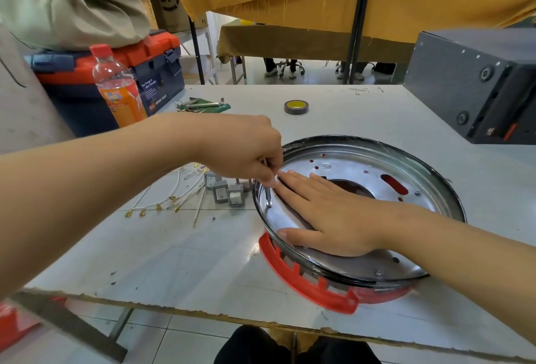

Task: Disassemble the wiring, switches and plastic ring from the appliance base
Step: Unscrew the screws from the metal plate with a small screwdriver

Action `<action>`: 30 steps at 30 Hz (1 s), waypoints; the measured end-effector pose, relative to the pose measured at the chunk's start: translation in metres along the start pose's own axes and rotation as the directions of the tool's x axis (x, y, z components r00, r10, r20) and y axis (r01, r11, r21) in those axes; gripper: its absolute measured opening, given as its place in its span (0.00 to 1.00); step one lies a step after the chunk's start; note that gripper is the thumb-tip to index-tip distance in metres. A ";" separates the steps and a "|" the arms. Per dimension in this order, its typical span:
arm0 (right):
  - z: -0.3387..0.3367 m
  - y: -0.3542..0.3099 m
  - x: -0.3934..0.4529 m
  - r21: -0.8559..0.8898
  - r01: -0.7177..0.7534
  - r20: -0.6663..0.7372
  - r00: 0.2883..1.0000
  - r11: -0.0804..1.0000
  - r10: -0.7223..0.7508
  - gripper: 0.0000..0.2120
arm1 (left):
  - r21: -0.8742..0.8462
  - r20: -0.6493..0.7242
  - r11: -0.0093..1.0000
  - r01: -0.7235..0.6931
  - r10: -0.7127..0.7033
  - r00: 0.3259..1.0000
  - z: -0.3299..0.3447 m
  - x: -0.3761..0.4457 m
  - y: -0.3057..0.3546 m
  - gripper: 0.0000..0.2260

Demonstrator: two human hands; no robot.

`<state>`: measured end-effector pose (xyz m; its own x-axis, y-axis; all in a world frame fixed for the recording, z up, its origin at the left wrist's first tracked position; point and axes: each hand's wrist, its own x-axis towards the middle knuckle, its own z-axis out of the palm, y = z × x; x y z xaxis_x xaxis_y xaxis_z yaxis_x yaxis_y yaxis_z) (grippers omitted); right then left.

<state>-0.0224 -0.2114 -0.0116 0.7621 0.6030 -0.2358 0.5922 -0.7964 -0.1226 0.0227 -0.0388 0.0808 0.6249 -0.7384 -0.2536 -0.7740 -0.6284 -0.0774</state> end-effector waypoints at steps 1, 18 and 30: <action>0.000 0.000 0.000 0.001 -0.002 0.003 1.000 1.000 0.002 0.47 | 0.001 -0.003 1.000 0.008 -0.008 1.000 0.000 0.000 0.000 0.11; -0.002 -0.001 -0.001 -0.008 -0.008 0.016 1.000 1.000 0.008 0.47 | 0.126 0.055 0.989 0.076 -0.084 0.995 0.004 0.000 -0.002 0.13; 0.000 0.001 0.001 -0.006 -0.002 0.007 1.000 1.000 0.002 0.47 | 0.278 0.053 0.946 -0.169 0.160 0.986 0.006 -0.001 -0.004 0.10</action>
<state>-0.0205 -0.2117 -0.0122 0.7614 0.6013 -0.2424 0.5923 -0.7972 -0.1168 0.0244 -0.0344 0.0756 0.4863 -0.8156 -0.3136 -0.8659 -0.4015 -0.2984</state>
